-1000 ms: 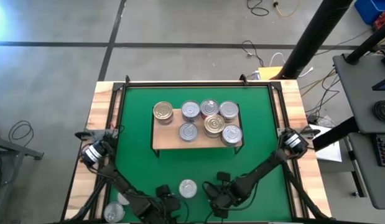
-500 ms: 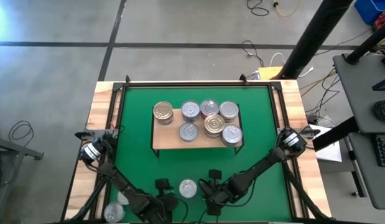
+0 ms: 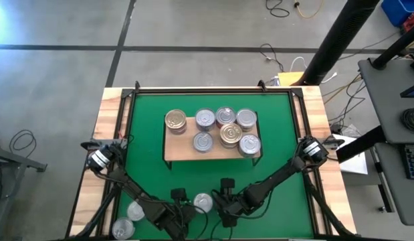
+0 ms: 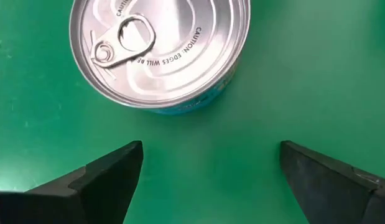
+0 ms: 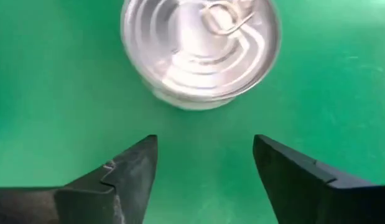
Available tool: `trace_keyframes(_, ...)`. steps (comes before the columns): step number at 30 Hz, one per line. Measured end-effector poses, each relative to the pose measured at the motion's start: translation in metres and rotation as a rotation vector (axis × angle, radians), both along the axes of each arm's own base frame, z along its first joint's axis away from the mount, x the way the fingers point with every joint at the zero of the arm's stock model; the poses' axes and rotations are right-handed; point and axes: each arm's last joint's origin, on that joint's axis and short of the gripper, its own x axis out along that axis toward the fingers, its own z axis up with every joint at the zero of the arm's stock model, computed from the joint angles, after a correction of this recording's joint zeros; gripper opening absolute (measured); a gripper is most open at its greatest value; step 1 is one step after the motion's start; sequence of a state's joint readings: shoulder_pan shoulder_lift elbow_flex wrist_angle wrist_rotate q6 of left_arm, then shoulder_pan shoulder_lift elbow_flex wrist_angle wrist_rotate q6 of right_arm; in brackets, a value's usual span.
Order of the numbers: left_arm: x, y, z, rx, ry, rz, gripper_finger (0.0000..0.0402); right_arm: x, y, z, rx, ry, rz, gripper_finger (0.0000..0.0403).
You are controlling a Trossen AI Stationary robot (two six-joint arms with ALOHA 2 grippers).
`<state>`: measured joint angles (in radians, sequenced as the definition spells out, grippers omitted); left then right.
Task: Stack canned seafood by type on shelf
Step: Put the right yellow and blue tuna can on the shelf
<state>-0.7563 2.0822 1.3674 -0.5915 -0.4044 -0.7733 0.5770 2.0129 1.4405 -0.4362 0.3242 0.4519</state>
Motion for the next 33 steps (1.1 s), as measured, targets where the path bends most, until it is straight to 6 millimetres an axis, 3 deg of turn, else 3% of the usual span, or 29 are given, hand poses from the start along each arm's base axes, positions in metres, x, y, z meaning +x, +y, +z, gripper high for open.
trace_keyframes(11, 0.013, 0.01, 0.002, 0.027, -0.083, 0.052, 0.0361, 0.009, -0.005, 0.002, 0.038, -0.041, -0.017, 0.0331)
trace_keyframes(20, 0.035, 0.021, 0.004, 0.047, -0.191, 0.081, 0.0362, 0.011, -0.01, 0.002, 0.015, -0.041, 0.012, 0.0328)
trace_keyframes(33, 0.051, 0.017, -0.004, -0.031, -0.258, 0.043, 0.0362, 0.007, -0.011, -0.003, 0.047, 0.041, 0.062, 0.0347)
